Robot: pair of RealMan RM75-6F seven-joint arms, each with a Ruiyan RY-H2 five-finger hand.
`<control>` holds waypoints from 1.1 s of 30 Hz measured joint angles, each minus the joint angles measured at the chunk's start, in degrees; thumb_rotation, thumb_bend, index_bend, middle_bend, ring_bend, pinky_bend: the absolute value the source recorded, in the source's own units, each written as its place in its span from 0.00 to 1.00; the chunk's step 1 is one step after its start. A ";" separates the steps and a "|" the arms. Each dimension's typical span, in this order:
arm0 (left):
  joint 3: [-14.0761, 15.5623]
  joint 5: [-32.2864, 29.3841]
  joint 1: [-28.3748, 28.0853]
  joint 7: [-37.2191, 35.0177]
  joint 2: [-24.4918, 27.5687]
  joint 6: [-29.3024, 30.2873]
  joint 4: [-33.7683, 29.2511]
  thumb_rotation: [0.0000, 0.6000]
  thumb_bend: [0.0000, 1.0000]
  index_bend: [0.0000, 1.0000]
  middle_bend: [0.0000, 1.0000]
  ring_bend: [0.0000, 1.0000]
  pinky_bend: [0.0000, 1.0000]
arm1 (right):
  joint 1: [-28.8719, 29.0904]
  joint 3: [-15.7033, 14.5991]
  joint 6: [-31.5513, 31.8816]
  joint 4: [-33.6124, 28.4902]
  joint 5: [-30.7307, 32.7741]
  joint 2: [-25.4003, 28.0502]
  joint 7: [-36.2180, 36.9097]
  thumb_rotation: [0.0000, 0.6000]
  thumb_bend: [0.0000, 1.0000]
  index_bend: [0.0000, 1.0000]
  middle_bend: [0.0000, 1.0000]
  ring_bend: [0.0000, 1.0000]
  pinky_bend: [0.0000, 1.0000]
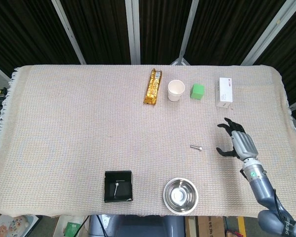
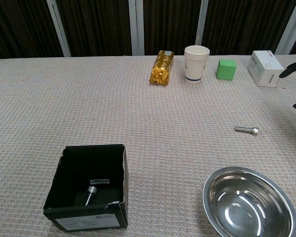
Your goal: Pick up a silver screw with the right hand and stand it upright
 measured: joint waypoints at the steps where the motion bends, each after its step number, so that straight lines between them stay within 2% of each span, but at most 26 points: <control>1: -0.07 -0.12 0.07 -0.20 0.05 0.10 0.02 1.00 0.04 0.05 0.07 0.02 0.13 | 1.11 -0.05 0.25 -0.98 1.67 0.03 -4.12 1.00 0.28 0.21 0.00 0.00 0.00; 3: -0.18 -0.34 0.11 -0.57 0.15 0.06 0.09 1.00 0.04 0.05 0.07 0.02 0.13 | 2.90 -0.10 1.06 -2.54 4.59 -0.22 -10.62 1.00 0.28 0.22 0.00 0.00 0.00; 4: -0.18 -0.36 0.08 -0.65 0.19 -0.06 0.11 1.00 0.04 0.05 0.07 0.02 0.13 | 4.49 -0.10 2.14 -3.85 7.78 -0.69 -16.05 1.00 0.28 0.23 0.00 0.00 0.00; 7: -0.11 -0.23 -0.05 -0.92 0.31 -0.41 0.17 1.00 0.04 0.05 0.07 0.02 0.13 | 7.46 0.02 5.03 -5.92 14.63 -2.30 -24.82 1.00 0.28 0.27 0.00 0.00 0.00; 13: -0.20 -0.27 -0.09 -1.98 0.57 -0.59 0.41 1.00 0.04 0.05 0.07 0.02 0.13 | 13.19 0.50 13.55 -7.30 27.23 -9.97 -35.55 1.00 0.28 0.29 0.00 0.00 0.00; 16: -0.36 -0.51 0.01 -2.69 0.76 -0.53 0.55 1.00 0.04 0.05 0.07 0.02 0.13 | 14.65 0.48 15.17 -6.25 30.20 -13.40 -37.39 1.00 0.28 0.30 0.00 0.00 0.00; 22: -0.48 -0.78 -0.06 -3.45 1.03 -0.93 0.79 1.00 0.04 0.05 0.07 0.02 0.13 | 15.25 -0.10 17.27 -3.33 31.49 -18.27 -37.76 1.00 0.28 0.32 0.00 0.00 0.00; 33: -0.49 -0.82 -0.07 -3.92 1.15 -1.00 0.98 1.00 0.04 0.05 0.07 0.02 0.13 | 15.24 0.14 18.87 0.40 31.88 -22.99 -37.15 1.00 0.28 0.42 0.00 0.00 0.00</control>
